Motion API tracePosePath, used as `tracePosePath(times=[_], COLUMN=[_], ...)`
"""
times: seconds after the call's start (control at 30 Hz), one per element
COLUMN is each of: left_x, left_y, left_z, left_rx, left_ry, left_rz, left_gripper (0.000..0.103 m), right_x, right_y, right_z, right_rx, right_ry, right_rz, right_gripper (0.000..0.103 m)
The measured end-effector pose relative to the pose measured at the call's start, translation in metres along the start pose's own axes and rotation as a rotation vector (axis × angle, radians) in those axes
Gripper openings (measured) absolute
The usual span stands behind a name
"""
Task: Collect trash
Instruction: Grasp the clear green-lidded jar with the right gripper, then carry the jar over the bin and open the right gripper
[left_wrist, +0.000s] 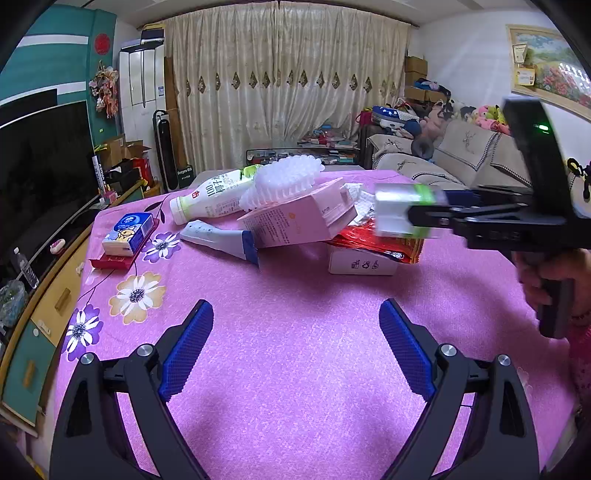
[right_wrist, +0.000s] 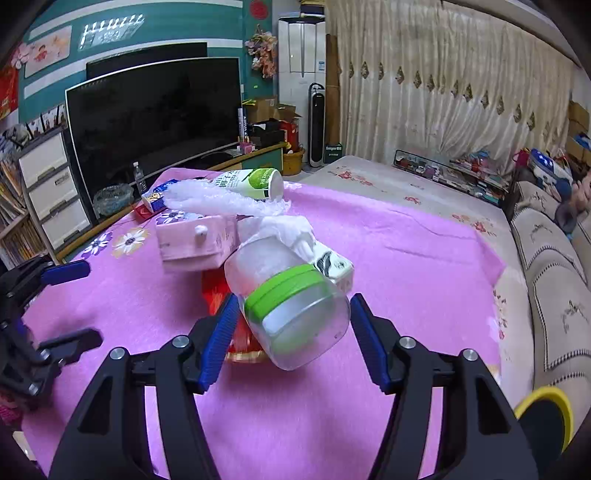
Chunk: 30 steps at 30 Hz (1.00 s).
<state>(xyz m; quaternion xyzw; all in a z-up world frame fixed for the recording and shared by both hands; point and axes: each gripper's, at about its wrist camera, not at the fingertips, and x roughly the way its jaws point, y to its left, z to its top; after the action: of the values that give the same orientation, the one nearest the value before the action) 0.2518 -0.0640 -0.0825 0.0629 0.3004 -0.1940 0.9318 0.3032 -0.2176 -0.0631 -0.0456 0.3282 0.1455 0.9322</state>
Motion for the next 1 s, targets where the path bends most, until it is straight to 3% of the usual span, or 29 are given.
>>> tracePosePath(times=[0.47, 0.7, 1.0], left_x=[0.002, 0.005, 0.008], left_y=[0.001, 0.003, 0.004], left_z=[0.000, -0.001, -0.001], left_rx=[-0.008, -0.023, -0.019], left_ry=[0.012, 0.024, 0.029], left_rz=[-0.001, -0.017, -0.016], left_gripper=[0.090, 0.090, 0.090], right_x=[-0.088, -0.125, -0.151], right_y=[-0.023, -0.053, -0.157], right_z=[-0.046, -0.068, -0.112], right_rx=[0.146, 0.207, 0.422], right_ry=[-0.071, -0.101, -0.079], right_rz=[-0.003, -0.099, -0.324], right_gripper=[0.058, 0.058, 0.058])
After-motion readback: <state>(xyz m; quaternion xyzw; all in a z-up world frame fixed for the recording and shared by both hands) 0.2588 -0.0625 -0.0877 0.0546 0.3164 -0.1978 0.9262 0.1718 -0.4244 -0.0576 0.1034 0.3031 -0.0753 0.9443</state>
